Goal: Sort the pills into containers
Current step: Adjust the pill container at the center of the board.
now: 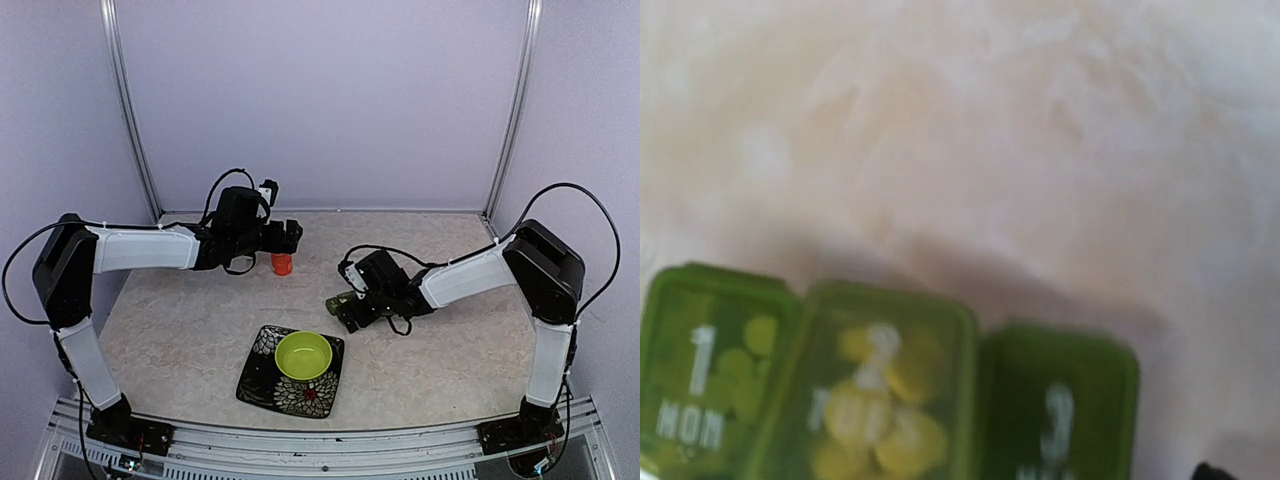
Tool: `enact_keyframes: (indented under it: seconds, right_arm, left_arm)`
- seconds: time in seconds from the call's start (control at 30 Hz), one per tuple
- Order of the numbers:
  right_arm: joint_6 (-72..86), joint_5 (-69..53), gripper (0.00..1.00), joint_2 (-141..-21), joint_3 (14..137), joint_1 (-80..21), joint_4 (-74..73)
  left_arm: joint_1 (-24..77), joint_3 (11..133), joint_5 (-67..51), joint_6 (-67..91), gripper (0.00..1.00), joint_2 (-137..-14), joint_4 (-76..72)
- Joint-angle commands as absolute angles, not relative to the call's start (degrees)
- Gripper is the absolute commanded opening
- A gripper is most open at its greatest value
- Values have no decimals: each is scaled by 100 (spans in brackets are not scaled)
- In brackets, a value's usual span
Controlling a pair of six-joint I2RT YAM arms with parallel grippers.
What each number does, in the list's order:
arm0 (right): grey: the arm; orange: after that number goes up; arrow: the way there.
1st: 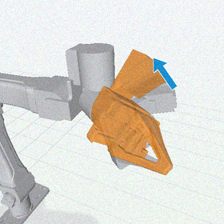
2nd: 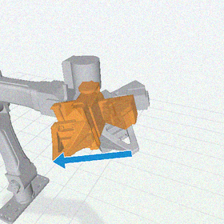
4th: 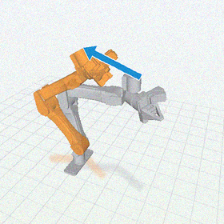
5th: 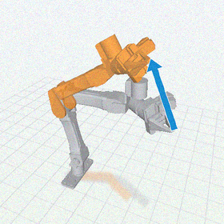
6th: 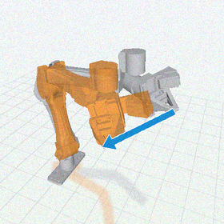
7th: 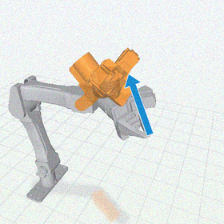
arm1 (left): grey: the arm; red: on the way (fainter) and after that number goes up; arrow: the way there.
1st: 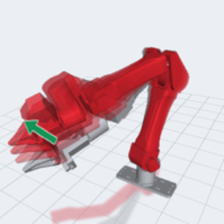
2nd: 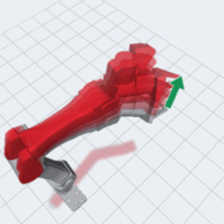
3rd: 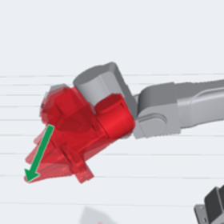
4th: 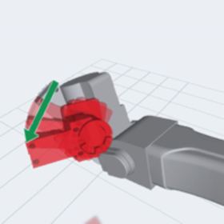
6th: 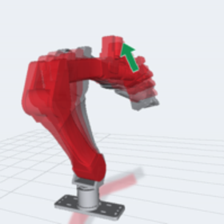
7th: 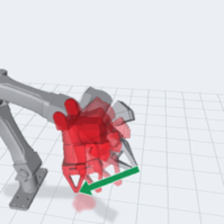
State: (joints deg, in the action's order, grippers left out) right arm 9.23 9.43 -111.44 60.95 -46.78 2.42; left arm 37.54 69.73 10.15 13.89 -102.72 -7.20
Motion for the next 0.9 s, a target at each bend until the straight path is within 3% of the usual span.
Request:
enact_keyframes:
  seconds: [0.0, 0.23, 0.6, 0.87]
  right_arm:
    - [1026, 1182, 100, -11549, 6546, -4638, 202]
    - [958, 838, 100, -11873, 7029, -4638, 100]
    - [1002, -1514, 100, -10273, 5692, -4130, 320]
    - [1645, -1674, 100, -9887, 5409, -3515, 397]
  left_arm:
    - [3766, 6964, 1104, 1407, 99, -10121, -664]
    - [3797, 6878, 1063, 1306, 99, -10150, -674]
    - [3947, 7038, 958, 1172, 99, -10234, -422]
    - [4193, 7605, 973, 939, 99, -10976, 138]
